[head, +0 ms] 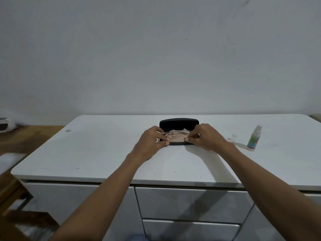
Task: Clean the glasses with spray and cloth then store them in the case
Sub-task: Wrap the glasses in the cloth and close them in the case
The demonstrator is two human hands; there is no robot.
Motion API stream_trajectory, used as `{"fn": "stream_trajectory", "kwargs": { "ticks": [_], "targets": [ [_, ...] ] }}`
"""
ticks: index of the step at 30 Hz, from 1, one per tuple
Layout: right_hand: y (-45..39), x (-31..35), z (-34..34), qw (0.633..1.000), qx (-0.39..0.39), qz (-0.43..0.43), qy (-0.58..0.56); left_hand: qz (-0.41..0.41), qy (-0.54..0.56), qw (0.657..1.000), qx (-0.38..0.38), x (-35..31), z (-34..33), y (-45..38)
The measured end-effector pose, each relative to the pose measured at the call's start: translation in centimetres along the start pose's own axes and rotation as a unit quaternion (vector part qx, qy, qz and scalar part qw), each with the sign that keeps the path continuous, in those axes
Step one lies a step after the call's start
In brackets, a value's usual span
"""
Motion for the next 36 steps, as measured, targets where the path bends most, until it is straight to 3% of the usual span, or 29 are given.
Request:
{"fn": "stream_trajectory", "kwargs": {
  "ticks": [5, 7, 11, 14, 17, 19, 22, 26, 28, 32, 36],
  "targets": [
    [0.1, 0.4, 0.3, 1.000, 0.000, 0.002, 0.002, -0.018, -0.030, 0.999, 0.008, -0.2, 0.0, 0.1],
    [0.2, 0.6, 1.0, 0.999, -0.041, 0.006, -0.011, -0.045, -0.065, 0.997, 0.001, -0.5, 0.3, 0.5],
    [-0.1, 0.1, 3.2, 0.975, -0.215, -0.054, -0.035, -0.103, -0.057, 0.979, -0.166, -1.4, 2.4, 0.9],
    [-1.3, -1.3, 3.2, 0.959, -0.207, -0.141, -0.130, -0.005, 0.055, 0.975, -0.214, -1.0, 3.4, -0.8],
    [-2.4, -2.0, 2.2, 0.956, -0.089, -0.186, -0.207, 0.130, 0.155, 0.973, -0.107, -0.1, 2.0, -2.9],
    [-2.4, -2.2, 1.4, 0.953, -0.029, -0.193, -0.232, 0.177, 0.197, 0.964, -0.027, 0.3, 0.7, -3.5],
    [-2.2, -2.5, 0.8, 0.949, 0.008, -0.186, -0.254, 0.167, 0.196, 0.966, 0.029, 0.8, 0.2, -3.6],
    [-1.3, -2.9, 0.7, 0.946, 0.060, -0.142, -0.286, 0.157, 0.294, 0.936, 0.116, 0.9, 0.6, -2.2],
    [-0.7, -3.1, 0.4, 0.949, 0.074, -0.127, -0.277, 0.152, 0.303, 0.931, 0.134, 0.6, 0.9, -1.4],
    [0.5, -2.9, -0.4, 0.962, 0.035, -0.110, -0.247, 0.120, 0.219, 0.962, 0.110, -0.1, 1.4, -0.5],
    [1.2, -2.3, -0.6, 0.968, 0.015, -0.098, -0.233, 0.117, 0.205, 0.966, 0.102, 0.5, 1.1, -0.3]
  ]
}}
Point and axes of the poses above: each hand's wrist, its own y-axis away from the middle knuckle, its own z-axis out of the back of the hand, x = y × z, the point moved 6 cm from there along -y, towards the middle knuckle, and after that the axes turned 4 degrees about z, right-handed, at the moved point
